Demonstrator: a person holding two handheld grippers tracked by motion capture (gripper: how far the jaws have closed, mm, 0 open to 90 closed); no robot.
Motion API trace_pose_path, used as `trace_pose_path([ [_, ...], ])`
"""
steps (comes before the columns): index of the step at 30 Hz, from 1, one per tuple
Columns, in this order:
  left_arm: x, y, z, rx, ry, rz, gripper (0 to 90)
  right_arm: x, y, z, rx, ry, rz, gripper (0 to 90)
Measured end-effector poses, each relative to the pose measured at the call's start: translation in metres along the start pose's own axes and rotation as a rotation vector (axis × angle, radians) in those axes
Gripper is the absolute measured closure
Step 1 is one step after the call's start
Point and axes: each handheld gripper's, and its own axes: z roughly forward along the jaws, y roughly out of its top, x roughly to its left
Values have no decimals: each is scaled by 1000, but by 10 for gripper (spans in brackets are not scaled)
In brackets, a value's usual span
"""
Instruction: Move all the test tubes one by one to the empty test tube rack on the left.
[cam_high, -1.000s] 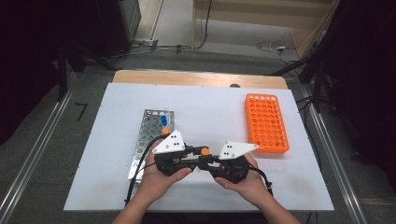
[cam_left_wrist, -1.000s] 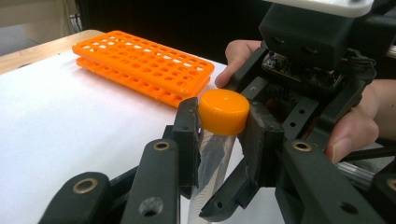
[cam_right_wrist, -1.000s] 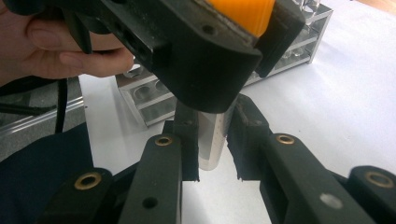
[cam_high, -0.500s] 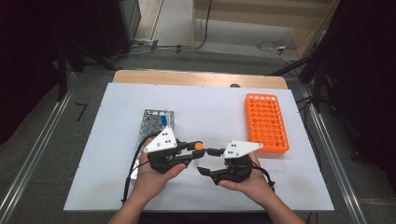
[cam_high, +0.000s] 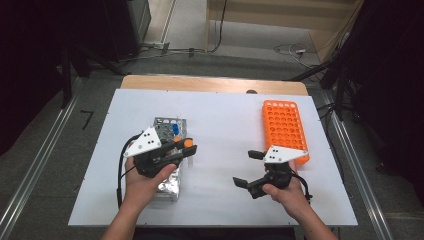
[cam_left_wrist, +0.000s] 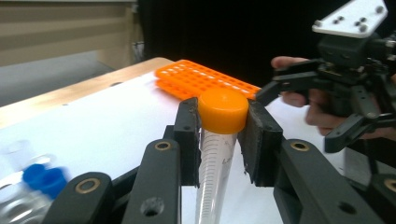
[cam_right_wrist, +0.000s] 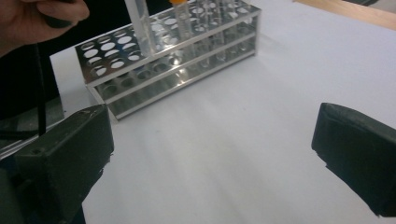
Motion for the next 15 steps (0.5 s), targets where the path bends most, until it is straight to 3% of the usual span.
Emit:
trace_pose_path([
  [5, 7, -2, -9, -11, 63, -10, 705, -9, -8, -17, -11, -42, 20, 0],
  [8, 10, -5, -12, -12, 122, -13, 704, -14, -13, -27, -17, -72, 36, 0],
  [15, 14, -13, -12, -19, 226, -54, 705, -26, -28, -50, -29, -136, 76, 0],
])
